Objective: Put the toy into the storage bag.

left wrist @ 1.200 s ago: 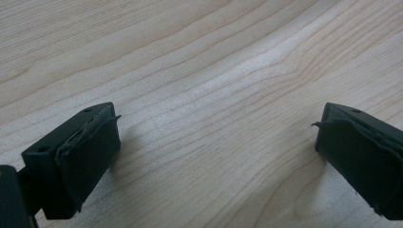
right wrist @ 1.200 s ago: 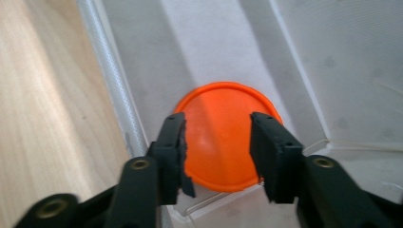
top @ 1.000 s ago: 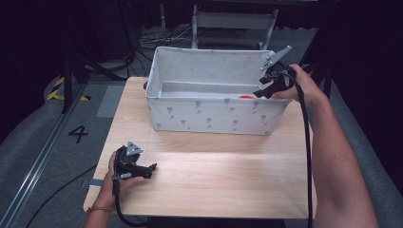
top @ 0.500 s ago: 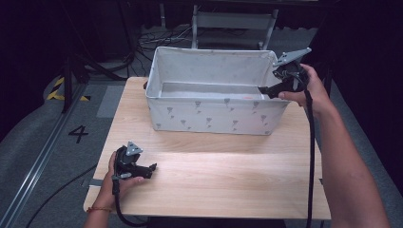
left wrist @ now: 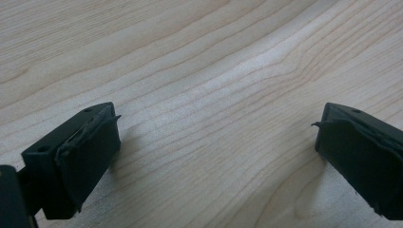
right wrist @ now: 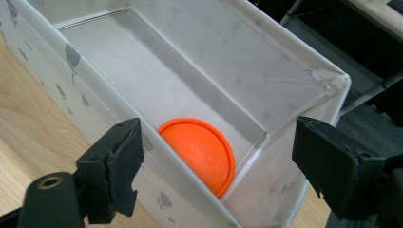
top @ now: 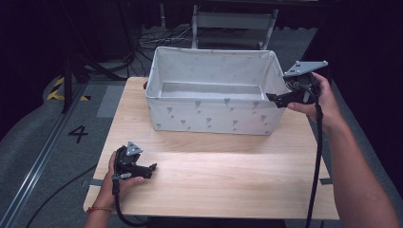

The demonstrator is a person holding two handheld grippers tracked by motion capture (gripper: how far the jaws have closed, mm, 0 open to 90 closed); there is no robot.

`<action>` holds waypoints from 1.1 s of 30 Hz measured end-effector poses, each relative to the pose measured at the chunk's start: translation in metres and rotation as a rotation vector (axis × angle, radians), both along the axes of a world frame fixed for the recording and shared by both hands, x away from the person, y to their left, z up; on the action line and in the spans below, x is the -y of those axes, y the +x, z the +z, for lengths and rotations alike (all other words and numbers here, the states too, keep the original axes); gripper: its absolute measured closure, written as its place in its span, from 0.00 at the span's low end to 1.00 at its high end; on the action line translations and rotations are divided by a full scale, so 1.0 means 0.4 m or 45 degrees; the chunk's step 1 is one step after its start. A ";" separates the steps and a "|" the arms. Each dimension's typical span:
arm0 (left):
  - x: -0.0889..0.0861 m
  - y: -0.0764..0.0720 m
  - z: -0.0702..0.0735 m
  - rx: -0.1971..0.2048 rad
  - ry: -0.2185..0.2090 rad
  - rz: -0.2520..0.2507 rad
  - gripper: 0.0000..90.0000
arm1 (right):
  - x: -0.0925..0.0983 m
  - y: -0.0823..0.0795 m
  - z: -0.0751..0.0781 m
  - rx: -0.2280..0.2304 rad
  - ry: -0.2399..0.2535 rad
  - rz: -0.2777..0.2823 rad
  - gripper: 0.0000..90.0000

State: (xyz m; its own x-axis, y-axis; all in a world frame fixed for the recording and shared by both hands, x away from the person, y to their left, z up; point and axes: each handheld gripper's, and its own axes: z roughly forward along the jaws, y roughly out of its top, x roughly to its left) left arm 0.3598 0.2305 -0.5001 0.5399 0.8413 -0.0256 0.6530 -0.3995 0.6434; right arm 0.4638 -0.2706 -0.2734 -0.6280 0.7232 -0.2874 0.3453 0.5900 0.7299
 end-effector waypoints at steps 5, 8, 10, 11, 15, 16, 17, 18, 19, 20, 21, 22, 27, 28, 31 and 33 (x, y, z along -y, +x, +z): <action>0.000 0.000 0.000 -0.001 0.000 0.000 0.02 | 0.019 -0.041 -0.013 0.030 -0.010 -0.010 0.19; 0.000 0.000 0.000 0.002 -0.001 0.000 0.02 | 0.030 -0.065 -0.019 0.049 -0.020 -0.009 0.18; 0.000 0.000 0.000 0.001 -0.002 0.001 0.02 | 0.037 -0.079 -0.023 0.070 -0.010 -0.022 0.18; 0.000 0.000 -0.001 0.002 -0.002 0.002 0.02 | 0.042 -0.087 -0.026 0.079 -0.006 -0.024 0.18; 0.000 0.000 0.000 -0.001 -0.001 0.000 0.02 | 0.055 -0.109 -0.040 0.074 -0.016 -0.017 0.18; 0.000 0.000 0.000 -0.001 -0.003 0.001 0.02 | 0.058 -0.118 -0.047 0.071 -0.026 -0.017 0.18; 0.000 0.000 -0.001 0.005 0.001 0.001 0.02 | 0.061 -0.125 -0.054 0.063 -0.033 -0.013 0.18; 0.000 0.000 -0.001 0.002 -0.002 0.002 0.02 | 0.063 -0.129 -0.059 0.063 -0.040 -0.013 0.18; 0.000 0.000 -0.001 0.002 -0.002 0.002 0.02 | 0.063 -0.129 -0.059 0.063 -0.040 -0.013 0.18; 0.000 0.000 0.000 -0.002 -0.002 0.001 0.02 | 0.069 -0.141 -0.071 0.064 -0.046 -0.009 0.18; 0.000 0.000 0.000 -0.002 -0.002 0.001 0.02 | 0.069 -0.141 -0.071 0.064 -0.046 -0.009 0.18; 0.001 -0.001 0.000 -0.003 -0.002 0.002 0.02 | 0.074 -0.152 -0.081 0.060 -0.056 -0.009 0.18; 0.000 0.000 0.000 -0.001 0.000 0.000 0.01 | 0.086 -0.175 -0.106 0.054 -0.080 -0.004 0.18; 0.000 0.000 0.000 0.000 0.000 0.000 0.02 | 0.089 -0.180 -0.111 0.056 -0.084 0.004 0.18; 0.000 0.000 0.000 -0.001 0.000 -0.001 0.01 | 0.093 -0.200 -0.128 0.070 -0.091 0.006 0.18; 0.000 0.000 0.000 -0.001 0.000 -0.001 0.01 | 0.094 -0.207 -0.135 0.073 -0.099 0.005 0.18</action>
